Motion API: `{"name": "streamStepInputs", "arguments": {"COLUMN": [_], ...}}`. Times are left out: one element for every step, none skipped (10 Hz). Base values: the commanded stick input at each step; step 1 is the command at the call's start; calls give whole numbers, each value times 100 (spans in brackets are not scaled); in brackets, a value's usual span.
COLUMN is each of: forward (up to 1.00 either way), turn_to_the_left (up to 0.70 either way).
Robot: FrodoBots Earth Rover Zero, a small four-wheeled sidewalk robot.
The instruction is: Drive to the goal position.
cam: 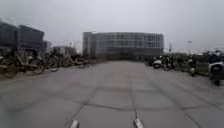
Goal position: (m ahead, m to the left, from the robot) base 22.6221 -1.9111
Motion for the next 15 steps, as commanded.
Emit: {"name": "streamStepInputs", "arguments": {"forward": [100,100,100,100,100,100,100,100,100,100,100,100,100,100,100], "turn_to_the_left": [-39,-39,-39,-39,-39,-39,1,1,1,1,1,1,1,1,1]}}
